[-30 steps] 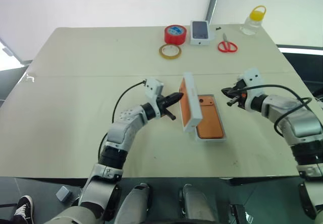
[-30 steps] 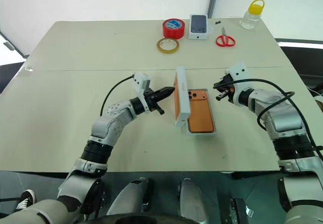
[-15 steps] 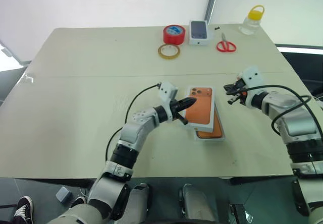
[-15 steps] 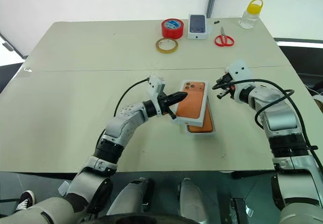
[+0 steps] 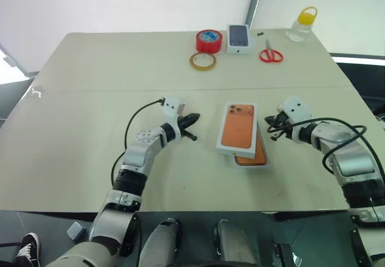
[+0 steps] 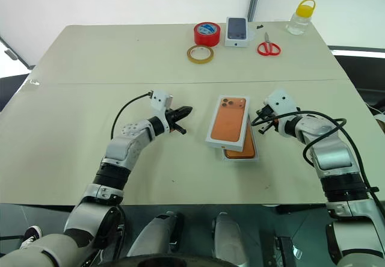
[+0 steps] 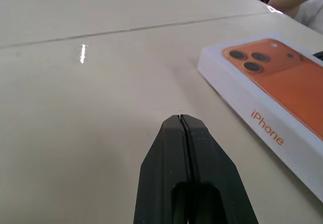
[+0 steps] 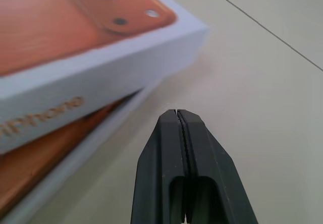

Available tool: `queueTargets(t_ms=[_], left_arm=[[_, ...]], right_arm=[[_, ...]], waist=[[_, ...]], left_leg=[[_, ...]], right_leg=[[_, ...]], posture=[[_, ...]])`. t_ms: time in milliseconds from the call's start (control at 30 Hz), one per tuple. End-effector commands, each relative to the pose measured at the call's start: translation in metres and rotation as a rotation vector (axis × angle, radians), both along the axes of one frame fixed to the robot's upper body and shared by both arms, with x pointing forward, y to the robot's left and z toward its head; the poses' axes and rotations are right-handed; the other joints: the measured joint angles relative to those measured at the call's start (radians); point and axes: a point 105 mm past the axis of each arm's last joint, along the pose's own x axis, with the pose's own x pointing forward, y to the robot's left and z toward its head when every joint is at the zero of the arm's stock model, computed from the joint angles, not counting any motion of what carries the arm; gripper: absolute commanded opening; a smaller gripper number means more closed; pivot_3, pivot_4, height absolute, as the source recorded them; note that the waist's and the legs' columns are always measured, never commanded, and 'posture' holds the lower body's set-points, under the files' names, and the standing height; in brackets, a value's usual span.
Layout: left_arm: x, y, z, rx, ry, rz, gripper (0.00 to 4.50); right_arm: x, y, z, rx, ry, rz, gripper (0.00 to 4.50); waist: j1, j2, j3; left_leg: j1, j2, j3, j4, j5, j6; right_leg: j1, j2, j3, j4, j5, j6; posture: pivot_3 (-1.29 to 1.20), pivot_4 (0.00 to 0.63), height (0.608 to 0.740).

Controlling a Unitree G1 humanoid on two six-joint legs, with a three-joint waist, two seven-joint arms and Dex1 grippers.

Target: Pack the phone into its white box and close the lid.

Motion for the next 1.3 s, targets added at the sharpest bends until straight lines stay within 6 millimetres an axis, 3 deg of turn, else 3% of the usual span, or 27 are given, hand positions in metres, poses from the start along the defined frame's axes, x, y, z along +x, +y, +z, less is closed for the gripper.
queueTargets(t_ms=[33,300,833,1033,1300], left_arm=[[-0.002,-0.019,0.008,-0.015,-0.032,-0.063,0.00],[-0.007,-0.043,0.012,-0.040,-0.036,-0.123,0.00],[-0.019,-0.059,0.021,-0.091,-0.030,-0.196,0.00],[-0.036,-0.069,0.030,-0.100,-0.037,-0.261,0.00],[-0.054,-0.067,0.020,-0.066,-0.015,-0.308,0.00]], right_arm=[[-0.002,0.001,0.018,-0.017,-0.055,0.023,0.02],[-0.015,0.008,0.018,0.020,-0.034,0.053,0.02],[-0.022,0.015,0.016,0.014,-0.019,0.100,0.02],[-0.027,0.015,0.019,0.004,-0.021,0.113,0.02],[-0.035,0.011,0.018,-0.011,-0.002,0.118,0.02]], waist=[[0.002,0.000,0.000],[-0.002,0.000,0.000],[-0.001,0.000,0.000],[-0.001,0.000,0.000],[-0.002,0.000,0.000]], left_leg=[[0.000,0.000,0.000,0.000,0.000,0.000],[0.000,0.000,0.000,0.000,-0.001,0.001],[0.000,0.000,0.000,0.000,-0.001,0.001],[0.000,0.000,0.000,0.000,0.000,0.001],[0.000,0.000,0.000,0.000,-0.001,0.001]], right_leg=[[0.000,0.000,0.000,0.000,0.000,0.000],[0.000,0.000,0.000,0.000,0.000,0.000],[0.000,0.000,0.000,0.000,0.000,0.000],[0.000,0.000,0.000,0.000,0.000,0.000],[0.000,0.000,0.000,0.000,0.000,0.000]], posture=[[0.00,0.150,0.740],[0.00,0.150,0.740],[0.00,0.150,0.740],[0.00,0.150,0.740],[0.00,0.150,0.740]])
